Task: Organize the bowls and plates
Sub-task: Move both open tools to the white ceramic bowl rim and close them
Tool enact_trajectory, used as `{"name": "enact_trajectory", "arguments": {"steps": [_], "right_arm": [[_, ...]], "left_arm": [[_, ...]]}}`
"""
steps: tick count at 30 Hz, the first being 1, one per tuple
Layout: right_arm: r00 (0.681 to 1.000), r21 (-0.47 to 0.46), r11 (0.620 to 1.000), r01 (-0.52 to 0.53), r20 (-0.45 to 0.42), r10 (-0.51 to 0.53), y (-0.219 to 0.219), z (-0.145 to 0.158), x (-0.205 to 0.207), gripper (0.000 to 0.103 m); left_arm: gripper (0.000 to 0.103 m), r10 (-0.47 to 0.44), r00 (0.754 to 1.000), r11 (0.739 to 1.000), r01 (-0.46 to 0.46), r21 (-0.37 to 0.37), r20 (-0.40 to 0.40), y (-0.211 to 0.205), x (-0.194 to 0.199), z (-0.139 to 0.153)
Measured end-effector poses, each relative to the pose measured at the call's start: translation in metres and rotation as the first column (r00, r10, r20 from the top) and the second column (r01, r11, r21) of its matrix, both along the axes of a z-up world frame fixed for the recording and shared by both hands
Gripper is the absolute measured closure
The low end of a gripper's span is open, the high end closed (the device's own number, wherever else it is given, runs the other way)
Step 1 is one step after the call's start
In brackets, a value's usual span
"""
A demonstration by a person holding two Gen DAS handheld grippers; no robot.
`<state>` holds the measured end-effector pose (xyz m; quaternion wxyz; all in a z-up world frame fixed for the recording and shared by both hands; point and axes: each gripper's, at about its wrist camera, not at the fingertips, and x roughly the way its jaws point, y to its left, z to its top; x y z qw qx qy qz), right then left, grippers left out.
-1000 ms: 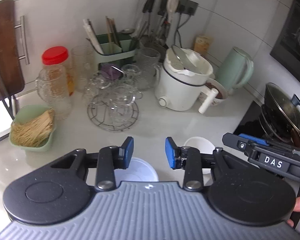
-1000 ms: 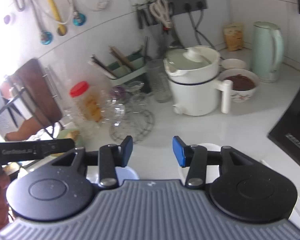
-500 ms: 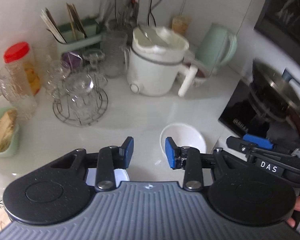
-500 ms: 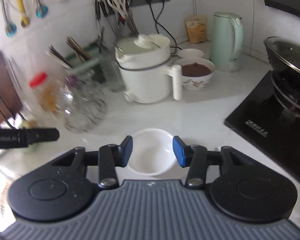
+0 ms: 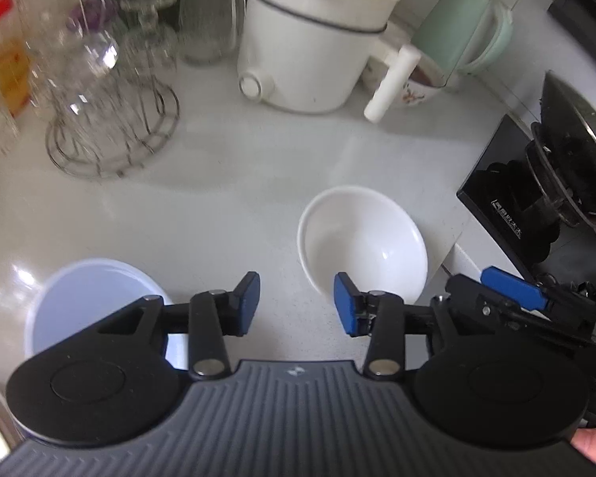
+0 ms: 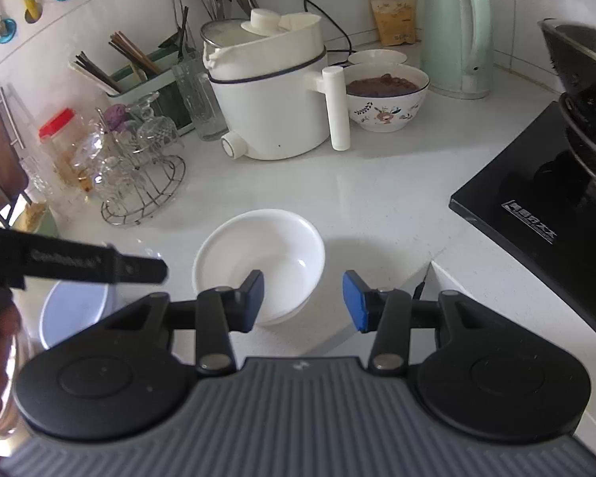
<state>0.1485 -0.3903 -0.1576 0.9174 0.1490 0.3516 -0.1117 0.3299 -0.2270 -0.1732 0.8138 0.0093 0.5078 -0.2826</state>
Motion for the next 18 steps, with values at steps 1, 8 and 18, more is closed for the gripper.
{"name": "enact_trajectory", "arguments": {"steps": [1,8,18], "right_arm": [[1.0,0.01,1.0,-0.001,0.001,0.001,-0.004,-0.003,0.003,0.056],[1.0,0.014,1.0,0.0,-0.026,0.0,-0.024,-0.017,0.027,0.057],[0.999,0.131,0.991,0.012,-0.035,-0.007,-0.04,-0.041,0.042,0.066]], "left_arm": [[0.056,0.01,1.0,1.0,-0.01,-0.003,-0.018,-0.002,0.002,-0.005],[0.056,0.06,0.994,0.998,-0.062,-0.021,-0.086,-0.01,0.015,-0.025],[0.056,0.117,0.984,0.993,-0.118,0.006,-0.134,-0.018,0.022,-0.043]]}}
